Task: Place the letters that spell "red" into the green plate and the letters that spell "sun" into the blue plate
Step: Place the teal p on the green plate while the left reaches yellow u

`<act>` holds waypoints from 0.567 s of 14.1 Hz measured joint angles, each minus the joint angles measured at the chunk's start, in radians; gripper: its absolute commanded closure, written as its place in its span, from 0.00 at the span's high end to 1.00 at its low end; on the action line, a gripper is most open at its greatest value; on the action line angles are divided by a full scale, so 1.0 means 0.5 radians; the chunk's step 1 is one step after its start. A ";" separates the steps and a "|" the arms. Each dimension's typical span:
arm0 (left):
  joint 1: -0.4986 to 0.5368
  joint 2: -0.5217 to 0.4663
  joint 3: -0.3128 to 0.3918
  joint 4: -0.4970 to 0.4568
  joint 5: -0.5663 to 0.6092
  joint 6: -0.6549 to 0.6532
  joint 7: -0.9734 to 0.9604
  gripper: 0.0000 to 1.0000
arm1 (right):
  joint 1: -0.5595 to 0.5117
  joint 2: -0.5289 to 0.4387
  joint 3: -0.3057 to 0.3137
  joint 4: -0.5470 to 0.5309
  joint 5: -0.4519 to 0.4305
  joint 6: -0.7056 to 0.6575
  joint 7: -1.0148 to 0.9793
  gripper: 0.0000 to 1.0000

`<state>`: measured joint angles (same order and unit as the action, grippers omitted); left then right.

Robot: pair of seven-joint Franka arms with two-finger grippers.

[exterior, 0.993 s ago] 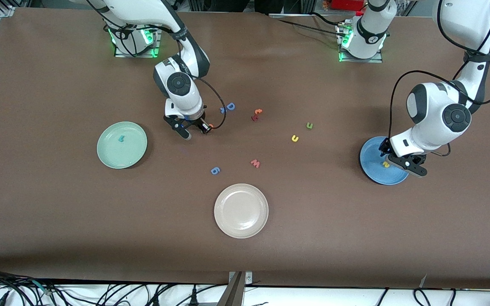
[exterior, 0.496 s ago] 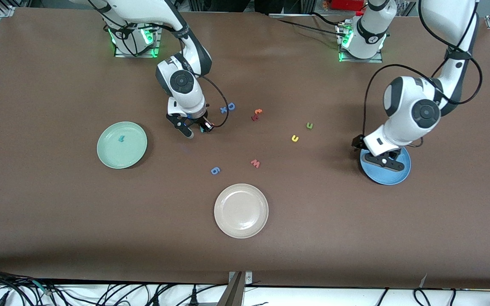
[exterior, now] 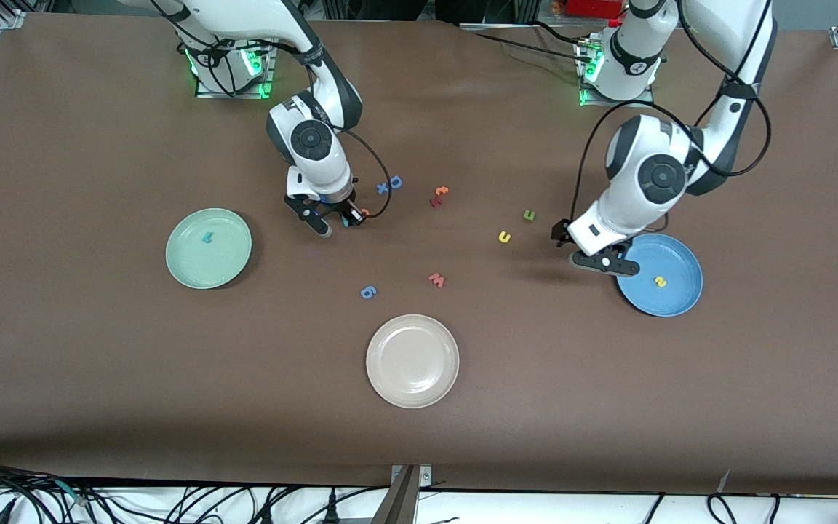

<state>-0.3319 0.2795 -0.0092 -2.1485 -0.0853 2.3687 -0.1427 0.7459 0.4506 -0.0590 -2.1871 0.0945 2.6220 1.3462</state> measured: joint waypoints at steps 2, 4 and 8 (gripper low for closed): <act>-0.026 0.000 -0.078 -0.001 0.000 0.000 -0.197 1.00 | 0.002 -0.025 -0.053 0.036 0.000 -0.115 -0.099 0.20; -0.076 0.003 -0.116 -0.004 0.000 0.000 -0.365 1.00 | 0.003 -0.086 -0.150 0.107 0.000 -0.343 -0.267 0.20; -0.186 0.029 -0.127 -0.005 0.000 0.013 -0.605 1.00 | 0.002 -0.207 -0.387 0.204 0.000 -0.731 -0.695 0.19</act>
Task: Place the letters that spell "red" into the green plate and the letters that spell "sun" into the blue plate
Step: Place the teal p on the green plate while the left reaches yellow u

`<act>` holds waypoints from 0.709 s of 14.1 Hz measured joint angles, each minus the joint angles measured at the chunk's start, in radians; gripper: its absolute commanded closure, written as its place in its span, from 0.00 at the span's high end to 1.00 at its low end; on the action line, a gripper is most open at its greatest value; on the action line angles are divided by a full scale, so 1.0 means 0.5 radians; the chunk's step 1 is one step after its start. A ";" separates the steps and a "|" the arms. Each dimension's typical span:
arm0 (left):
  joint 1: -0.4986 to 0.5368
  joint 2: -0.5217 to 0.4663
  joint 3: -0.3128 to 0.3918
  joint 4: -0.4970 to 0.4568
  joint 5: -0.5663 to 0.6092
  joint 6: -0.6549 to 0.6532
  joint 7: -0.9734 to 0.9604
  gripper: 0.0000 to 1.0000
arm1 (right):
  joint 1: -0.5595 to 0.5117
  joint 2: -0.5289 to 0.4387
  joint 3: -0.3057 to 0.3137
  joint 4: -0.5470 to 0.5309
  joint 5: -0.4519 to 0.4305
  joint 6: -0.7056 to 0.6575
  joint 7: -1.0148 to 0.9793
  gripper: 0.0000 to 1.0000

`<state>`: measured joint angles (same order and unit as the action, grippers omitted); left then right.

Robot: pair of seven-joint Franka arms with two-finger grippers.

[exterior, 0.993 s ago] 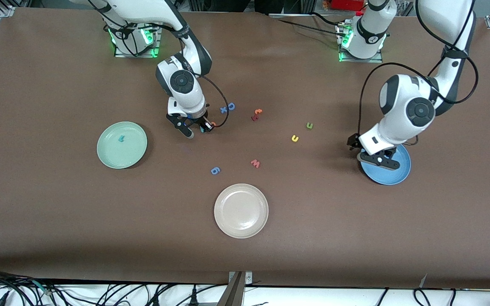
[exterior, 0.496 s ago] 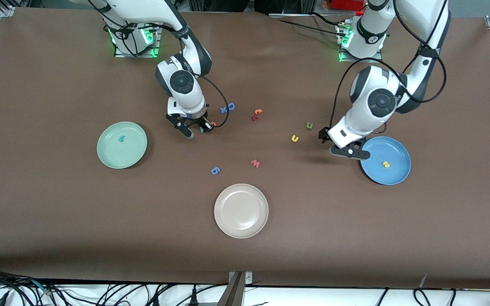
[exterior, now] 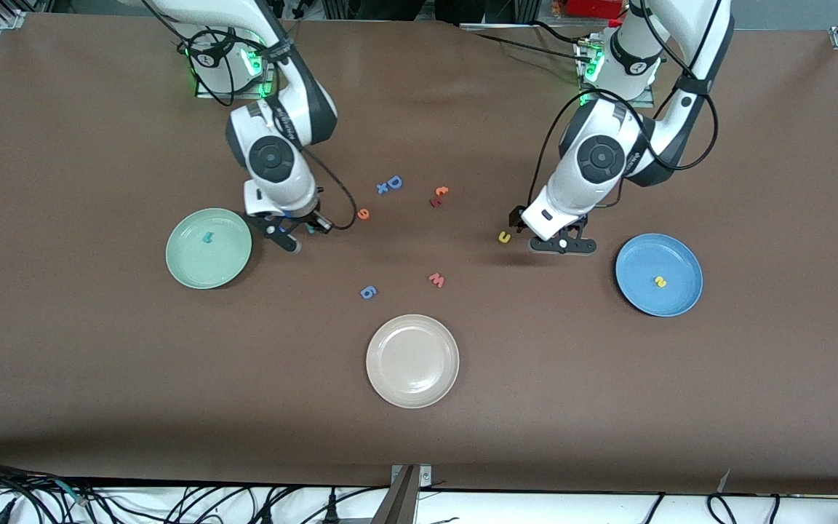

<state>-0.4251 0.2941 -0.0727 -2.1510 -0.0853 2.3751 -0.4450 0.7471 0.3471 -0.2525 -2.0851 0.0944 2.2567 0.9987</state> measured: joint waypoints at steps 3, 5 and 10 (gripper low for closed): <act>-0.131 0.061 -0.005 0.000 0.000 0.101 -0.201 0.95 | -0.002 -0.008 -0.244 0.000 0.000 -0.167 -0.451 0.19; -0.166 0.107 -0.005 0.000 0.062 0.167 -0.203 0.94 | -0.005 -0.008 -0.377 -0.003 0.000 -0.248 -0.681 0.19; -0.170 0.139 -0.010 0.000 0.393 0.199 -0.109 0.94 | -0.013 0.017 -0.537 -0.026 0.000 -0.283 -0.992 0.19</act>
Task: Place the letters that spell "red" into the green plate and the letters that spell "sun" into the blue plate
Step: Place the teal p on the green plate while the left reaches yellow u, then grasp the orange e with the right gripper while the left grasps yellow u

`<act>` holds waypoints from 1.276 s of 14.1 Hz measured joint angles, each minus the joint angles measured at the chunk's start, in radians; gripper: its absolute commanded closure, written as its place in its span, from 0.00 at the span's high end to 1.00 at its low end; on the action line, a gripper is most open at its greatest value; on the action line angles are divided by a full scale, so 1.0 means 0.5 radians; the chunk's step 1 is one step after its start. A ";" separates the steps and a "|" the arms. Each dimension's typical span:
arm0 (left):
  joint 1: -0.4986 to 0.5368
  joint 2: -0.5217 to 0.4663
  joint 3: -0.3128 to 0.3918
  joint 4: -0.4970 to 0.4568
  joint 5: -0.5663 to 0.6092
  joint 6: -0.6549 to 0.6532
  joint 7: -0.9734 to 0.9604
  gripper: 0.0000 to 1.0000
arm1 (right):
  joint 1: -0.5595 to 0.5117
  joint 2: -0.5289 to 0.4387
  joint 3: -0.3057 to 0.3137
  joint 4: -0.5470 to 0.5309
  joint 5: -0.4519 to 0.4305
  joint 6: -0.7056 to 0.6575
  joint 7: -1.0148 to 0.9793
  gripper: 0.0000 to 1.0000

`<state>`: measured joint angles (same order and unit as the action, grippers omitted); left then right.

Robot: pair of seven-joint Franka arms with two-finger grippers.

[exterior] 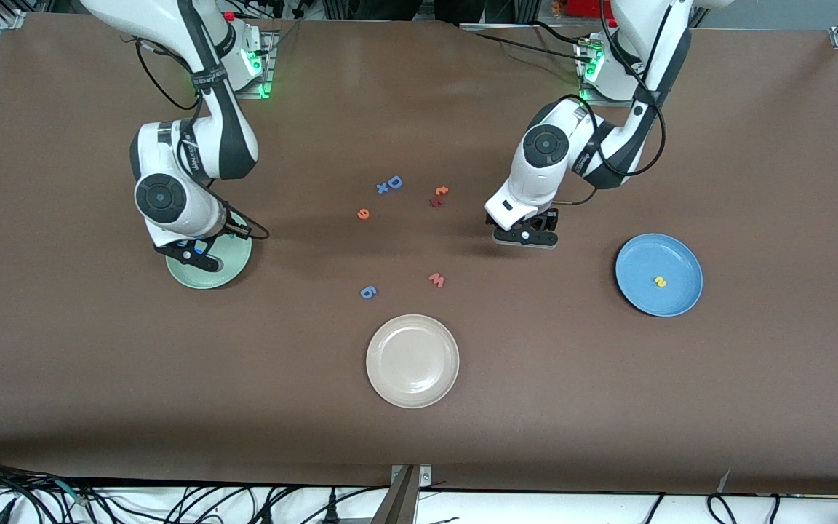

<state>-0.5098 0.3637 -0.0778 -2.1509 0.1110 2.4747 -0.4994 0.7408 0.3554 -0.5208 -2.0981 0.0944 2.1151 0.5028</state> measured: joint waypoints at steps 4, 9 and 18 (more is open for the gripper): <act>-0.014 0.033 -0.011 0.000 0.002 0.022 0.322 0.94 | -0.032 0.120 -0.007 -0.007 0.000 0.064 -0.065 0.47; -0.018 0.087 -0.030 0.000 0.002 0.135 0.763 0.85 | -0.055 0.182 -0.008 0.002 0.000 0.094 -0.090 0.94; -0.066 0.146 -0.035 -0.011 0.002 0.144 0.960 0.97 | -0.032 -0.048 0.212 0.037 0.009 -0.039 0.337 0.90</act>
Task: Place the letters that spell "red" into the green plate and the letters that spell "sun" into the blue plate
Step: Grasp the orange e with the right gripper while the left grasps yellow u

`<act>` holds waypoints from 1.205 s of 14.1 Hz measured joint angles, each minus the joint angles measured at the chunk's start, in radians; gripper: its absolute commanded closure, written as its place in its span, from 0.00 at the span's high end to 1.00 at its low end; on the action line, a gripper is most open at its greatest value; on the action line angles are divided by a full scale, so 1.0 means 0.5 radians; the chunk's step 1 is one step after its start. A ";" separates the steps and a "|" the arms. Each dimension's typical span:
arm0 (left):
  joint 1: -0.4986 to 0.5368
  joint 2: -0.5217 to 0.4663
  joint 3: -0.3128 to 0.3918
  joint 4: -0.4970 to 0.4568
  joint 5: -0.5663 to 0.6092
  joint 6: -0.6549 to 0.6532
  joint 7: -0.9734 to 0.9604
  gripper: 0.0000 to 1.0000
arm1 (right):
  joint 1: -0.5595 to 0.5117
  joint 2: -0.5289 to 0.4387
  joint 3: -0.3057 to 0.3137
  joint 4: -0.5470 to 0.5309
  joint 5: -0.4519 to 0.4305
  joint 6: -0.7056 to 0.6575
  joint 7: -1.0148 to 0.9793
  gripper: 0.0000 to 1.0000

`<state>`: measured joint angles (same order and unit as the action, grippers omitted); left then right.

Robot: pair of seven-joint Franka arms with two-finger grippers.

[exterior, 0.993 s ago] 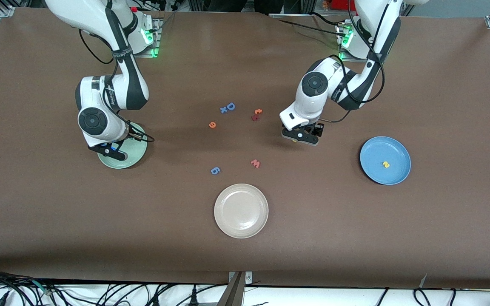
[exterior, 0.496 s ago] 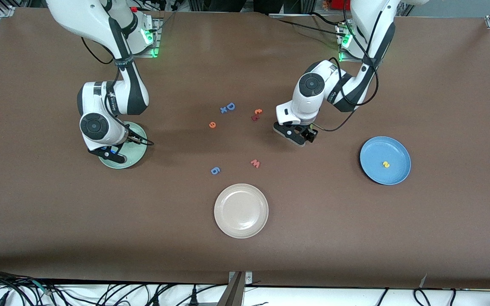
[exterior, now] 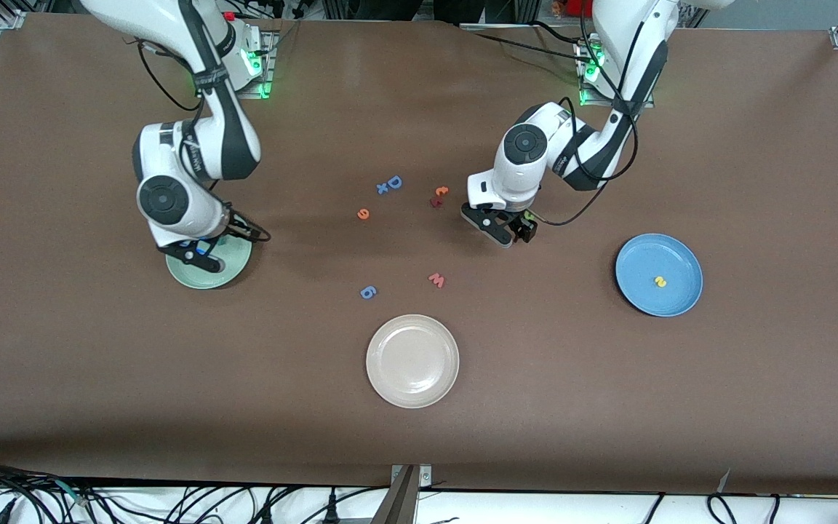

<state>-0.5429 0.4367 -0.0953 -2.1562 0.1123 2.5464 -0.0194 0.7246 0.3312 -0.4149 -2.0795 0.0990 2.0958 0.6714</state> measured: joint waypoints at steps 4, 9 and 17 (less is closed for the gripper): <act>0.000 0.033 0.001 -0.027 0.002 0.047 0.031 0.97 | 0.020 -0.007 0.378 -0.006 0.001 0.121 0.630 0.87; 0.002 0.036 0.030 -0.030 0.002 0.086 0.149 0.92 | 0.033 0.055 0.710 -0.040 0.001 0.500 1.239 0.83; 0.002 0.089 0.078 -0.030 0.002 0.164 0.163 0.83 | 0.152 0.293 0.748 -0.081 0.001 0.904 1.473 0.73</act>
<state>-0.5417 0.4813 -0.0564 -2.1711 0.1132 2.6285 0.0619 0.8006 0.4778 -0.0408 -2.1198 0.0997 2.5478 1.4079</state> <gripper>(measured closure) 0.163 0.233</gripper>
